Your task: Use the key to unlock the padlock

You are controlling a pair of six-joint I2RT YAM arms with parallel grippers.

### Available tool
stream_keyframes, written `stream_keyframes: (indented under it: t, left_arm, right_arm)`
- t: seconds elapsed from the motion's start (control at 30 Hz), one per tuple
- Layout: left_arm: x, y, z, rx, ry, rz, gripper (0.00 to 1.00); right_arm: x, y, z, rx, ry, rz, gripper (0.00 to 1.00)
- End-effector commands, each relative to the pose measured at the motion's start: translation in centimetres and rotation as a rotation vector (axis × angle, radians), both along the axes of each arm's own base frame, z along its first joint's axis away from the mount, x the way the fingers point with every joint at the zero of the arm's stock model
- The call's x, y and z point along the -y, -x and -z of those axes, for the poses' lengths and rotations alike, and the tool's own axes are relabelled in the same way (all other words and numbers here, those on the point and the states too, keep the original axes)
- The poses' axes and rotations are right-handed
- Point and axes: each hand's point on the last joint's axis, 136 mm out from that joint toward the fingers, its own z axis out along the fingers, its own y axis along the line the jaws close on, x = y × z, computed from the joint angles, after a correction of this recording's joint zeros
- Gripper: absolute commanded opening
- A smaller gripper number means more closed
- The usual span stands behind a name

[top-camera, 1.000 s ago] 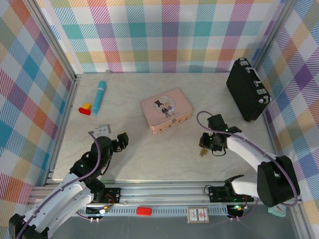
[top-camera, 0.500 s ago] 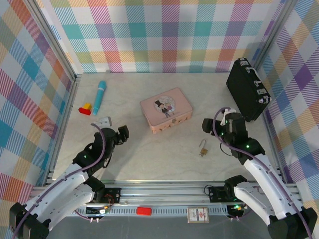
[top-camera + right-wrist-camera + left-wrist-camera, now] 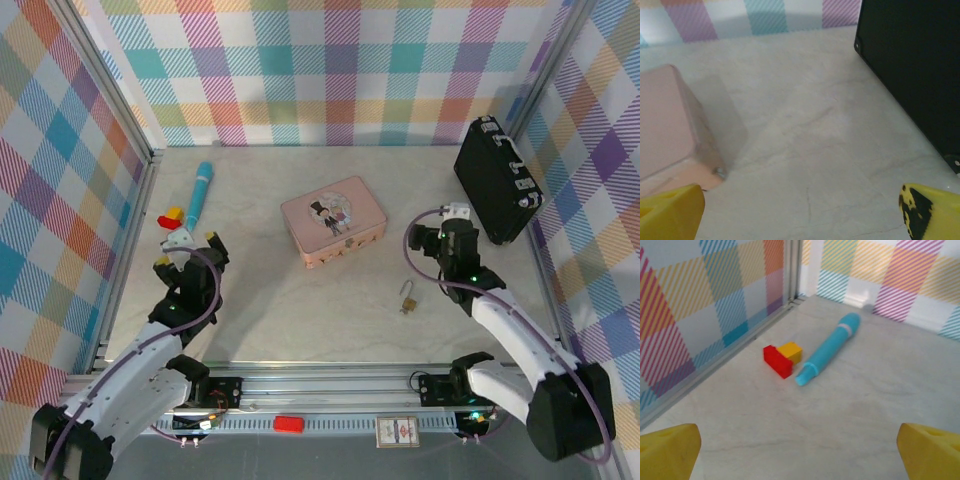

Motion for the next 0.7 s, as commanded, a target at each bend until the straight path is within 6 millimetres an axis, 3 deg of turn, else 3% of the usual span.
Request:
stream_keyframes:
  t: [0.0,0.17,0.33,0.53,0.67]
  left_arm:
    - [-0.6,-1.3,-0.4,0.022,-0.085,-0.015,1.0]
    - [-0.3,-3.8,2.1,-0.061,-0.21,0.016,1.0]
    - [2.3,-6.7,6.3,-0.074,-0.225,0.206,1.0]
    - [2.5,-8.1,6.5,0.005,-0.232,0.25,1.0]
    - [4.1,-9.2,8.5,0.036,-0.168,0.394,1.0]
  right_arm:
    - [1.2,-1.4,0.0,0.056,0.07,0.054,0.99]
    - [1.7,-2.0,3.3,0.013,0.14,0.058,0.99]
    - [2.6,-2.5,5.9,0.023,0.148,0.113,0.99]
    - [2.2,-3.6,5.2,0.118,0.116,0.012,0.99]
    - [2.2,-3.9,5.0,0.153,0.073,-0.055,0.99]
